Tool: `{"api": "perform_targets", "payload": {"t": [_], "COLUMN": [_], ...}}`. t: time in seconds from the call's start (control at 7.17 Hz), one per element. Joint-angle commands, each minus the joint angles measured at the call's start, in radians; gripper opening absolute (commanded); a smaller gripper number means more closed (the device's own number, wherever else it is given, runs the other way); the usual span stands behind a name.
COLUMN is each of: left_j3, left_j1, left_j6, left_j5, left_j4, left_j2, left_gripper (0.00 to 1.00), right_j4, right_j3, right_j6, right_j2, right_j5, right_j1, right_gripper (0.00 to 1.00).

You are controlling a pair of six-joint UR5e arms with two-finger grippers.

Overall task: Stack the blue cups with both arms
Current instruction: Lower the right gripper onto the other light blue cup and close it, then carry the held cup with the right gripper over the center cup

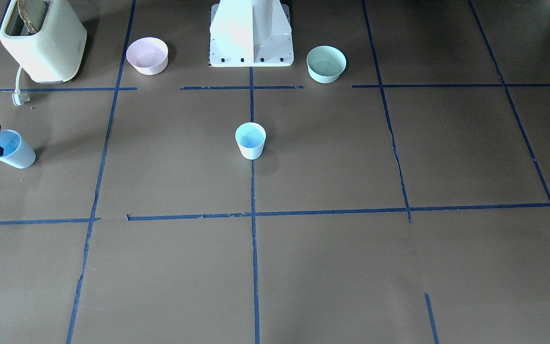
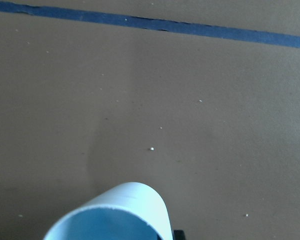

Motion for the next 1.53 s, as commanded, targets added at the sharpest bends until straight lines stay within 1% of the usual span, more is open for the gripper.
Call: {"api": "perform_targets", "payload": {"t": [0.0, 0.14, 0.28, 0.42, 0.56, 0.7, 0.84, 0.98, 1.12, 1.4], "left_j3": [0.004, 0.010, 0.011, 0.011, 0.009, 0.009, 0.017, 0.024, 0.026, 0.024], "left_j1": [0.000, 0.000, 0.000, 0.001, 0.001, 0.001, 0.000, 0.000, 0.001, 0.001], "left_j6": [-0.005, -0.005, -0.007, -0.020, -0.027, -0.022, -0.027, -0.030, -0.031, -0.031], "left_j5": [0.000, 0.000, 0.000, 0.002, 0.002, 0.002, 0.003, 0.003, 0.005, 0.003], "left_j4": [0.000, 0.000, 0.000, 0.000, 0.000, -0.012, -0.073, -0.101, -0.101, -0.101], "left_j2": [0.000, 0.000, 0.001, 0.000, 0.000, 0.000, 0.021, 0.026, 0.024, 0.023], "left_gripper": [1.00, 1.00, 1.00, 1.00, 1.00, 1.00, 1.00, 1.00, 1.00, 1.00], "right_j4": [-0.011, -0.033, -0.084, -0.172, -0.290, -0.442, -0.578, -0.627, -0.629, -0.629], "right_j3": [0.052, 0.068, 0.070, 0.088, 0.155, 0.200, 0.223, 0.225, 0.217, 0.187], "right_j6": [0.132, 0.262, 0.385, 0.463, 0.537, 0.568, 0.615, 0.722, 0.801, 0.907], "right_j2": [0.053, 0.134, 0.245, 0.348, 0.411, 0.503, 0.603, 0.687, 0.728, 0.788], "right_j5": [0.032, 0.028, 0.018, 0.009, -0.047, -0.098, -0.110, -0.183, -0.259, -0.388], "right_j1": [-0.012, -0.058, -0.113, -0.148, -0.213, -0.245, -0.274, -0.352, -0.429, -0.538], "right_gripper": [0.00, 0.00, 0.00, 0.00, 0.00, 0.00, 0.00, 0.00, 0.00, 0.00]}}
